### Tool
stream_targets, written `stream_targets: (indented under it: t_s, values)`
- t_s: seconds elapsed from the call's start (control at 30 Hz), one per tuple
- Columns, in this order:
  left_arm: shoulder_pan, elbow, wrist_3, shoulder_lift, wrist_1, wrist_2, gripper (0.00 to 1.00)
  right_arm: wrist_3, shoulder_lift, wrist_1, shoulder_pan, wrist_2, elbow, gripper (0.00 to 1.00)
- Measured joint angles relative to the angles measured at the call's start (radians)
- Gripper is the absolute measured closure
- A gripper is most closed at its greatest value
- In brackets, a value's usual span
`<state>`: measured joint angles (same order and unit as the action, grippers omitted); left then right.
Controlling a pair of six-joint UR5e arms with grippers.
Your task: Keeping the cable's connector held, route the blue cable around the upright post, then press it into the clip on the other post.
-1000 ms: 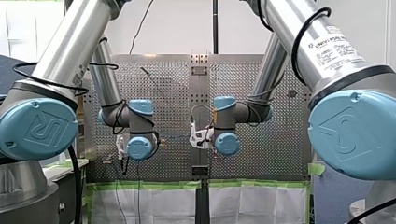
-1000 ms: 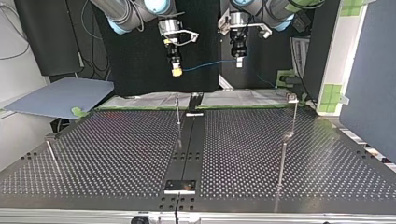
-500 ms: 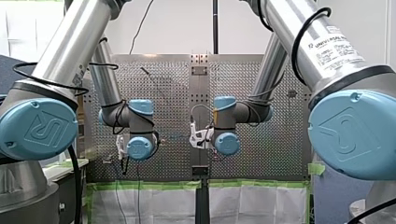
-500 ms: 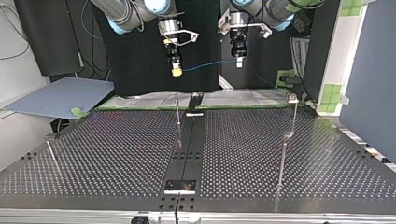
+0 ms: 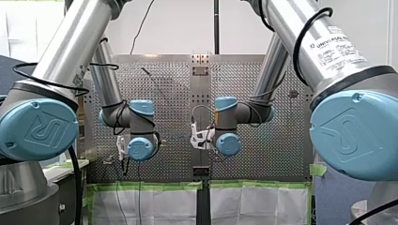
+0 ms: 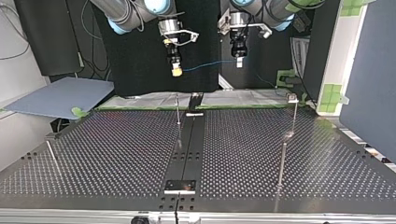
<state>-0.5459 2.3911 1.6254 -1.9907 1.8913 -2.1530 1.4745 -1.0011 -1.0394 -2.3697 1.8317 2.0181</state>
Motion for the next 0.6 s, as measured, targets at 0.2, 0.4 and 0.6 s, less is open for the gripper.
stream_targets:
  t_s: [0.2,0.4,0.6]
  values:
    - [0.0,0.002,-0.007,0.009,0.018,0.003,1.0,0.0,0.0,0.001,-0.001,0.0,0.0,1.0]
    - [-0.001,0.003,-0.008,0.011,0.031,0.005,1.0,0.0,0.0,0.001,-0.001,0.0,0.0,1.0]
    - [-0.001,0.003,-0.009,0.011,0.032,0.005,1.0,0.0,0.0,0.001,-0.001,0.0,0.0,1.0]
